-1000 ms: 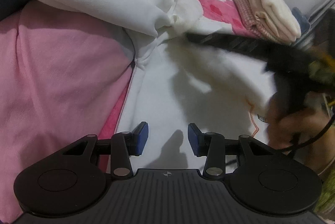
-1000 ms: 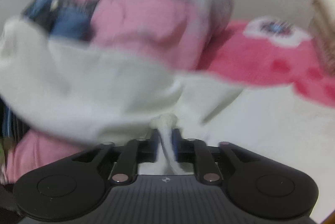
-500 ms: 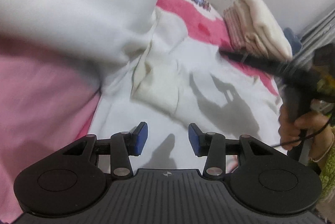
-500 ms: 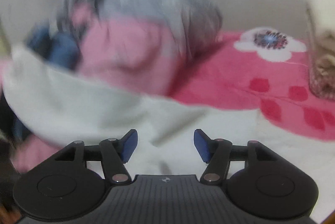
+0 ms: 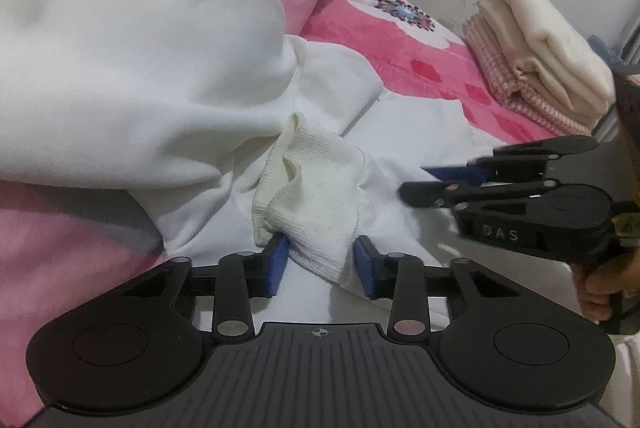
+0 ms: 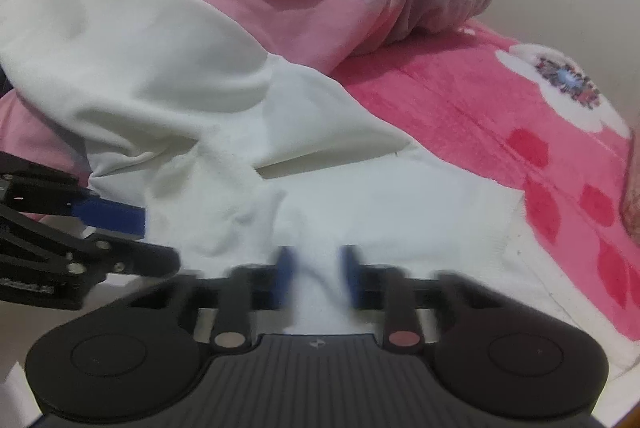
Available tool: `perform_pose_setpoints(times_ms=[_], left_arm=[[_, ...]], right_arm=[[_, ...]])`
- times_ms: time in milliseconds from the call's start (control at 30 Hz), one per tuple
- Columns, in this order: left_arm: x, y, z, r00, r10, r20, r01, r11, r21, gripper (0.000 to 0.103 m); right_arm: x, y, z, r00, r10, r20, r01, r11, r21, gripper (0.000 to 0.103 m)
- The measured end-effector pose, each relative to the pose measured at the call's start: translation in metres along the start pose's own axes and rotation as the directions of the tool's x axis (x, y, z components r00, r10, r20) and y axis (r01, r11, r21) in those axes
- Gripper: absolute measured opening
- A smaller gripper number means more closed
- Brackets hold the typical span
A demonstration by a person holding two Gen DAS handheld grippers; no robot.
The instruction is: Fold clothes
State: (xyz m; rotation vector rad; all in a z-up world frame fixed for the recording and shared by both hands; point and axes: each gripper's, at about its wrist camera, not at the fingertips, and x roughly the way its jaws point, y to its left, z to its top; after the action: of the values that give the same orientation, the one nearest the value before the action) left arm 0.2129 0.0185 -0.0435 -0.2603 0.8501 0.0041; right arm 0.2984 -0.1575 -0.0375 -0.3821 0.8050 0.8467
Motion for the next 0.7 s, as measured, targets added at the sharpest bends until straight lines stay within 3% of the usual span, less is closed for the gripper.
perform_pose_setpoints(times_ms=[67, 267, 533, 600, 633, 667, 700], left_arm=[[0.001, -0.004, 0.001, 1.0, 0.01, 0.028, -0.011, 1.0, 0.026, 0.018], [0.011, -0.013, 0.014, 0.997, 0.013, 0.07, -0.018, 0.998, 0.068, 0.018], [0.022, 0.0, 0.019, 0.996, 0.061, 0.067, -0.062, 0.998, 0.004, 0.021], [0.022, 0.002, 0.019, 0.996, 0.059, 0.064, -0.058, 0.998, -0.017, 0.022], [0.021, 0.004, 0.019, 0.997, 0.055, 0.06, -0.053, 0.998, -0.037, 0.025], [0.019, 0.005, 0.019, 0.997, 0.053, 0.055, -0.05, 0.997, -0.052, 0.03], [0.017, 0.007, 0.019, 0.997, 0.054, 0.053, -0.05, 0.997, -0.064, 0.032]], right_arm=[[-0.008, 0.002, -0.001, 0.999, -0.035, 0.031, 0.035, 0.999, 0.001, 0.004], [-0.026, -0.012, -0.01, 0.99, -0.125, 0.073, 0.115, 0.986, 0.125, 0.004], [-0.003, -0.021, -0.011, 0.991, -0.128, 0.051, 0.113, 0.968, 0.223, 0.007], [-0.006, -0.024, -0.01, 0.991, -0.126, 0.051, 0.11, 0.964, 0.243, 0.02], [-0.011, -0.025, -0.01, 0.99, -0.129, 0.056, 0.112, 0.962, 0.25, 0.041], [-0.019, -0.027, -0.011, 0.989, -0.134, 0.068, 0.113, 0.96, 0.255, 0.052], [-0.031, -0.029, -0.014, 0.986, -0.139, 0.094, 0.111, 0.96, 0.259, 0.054]])
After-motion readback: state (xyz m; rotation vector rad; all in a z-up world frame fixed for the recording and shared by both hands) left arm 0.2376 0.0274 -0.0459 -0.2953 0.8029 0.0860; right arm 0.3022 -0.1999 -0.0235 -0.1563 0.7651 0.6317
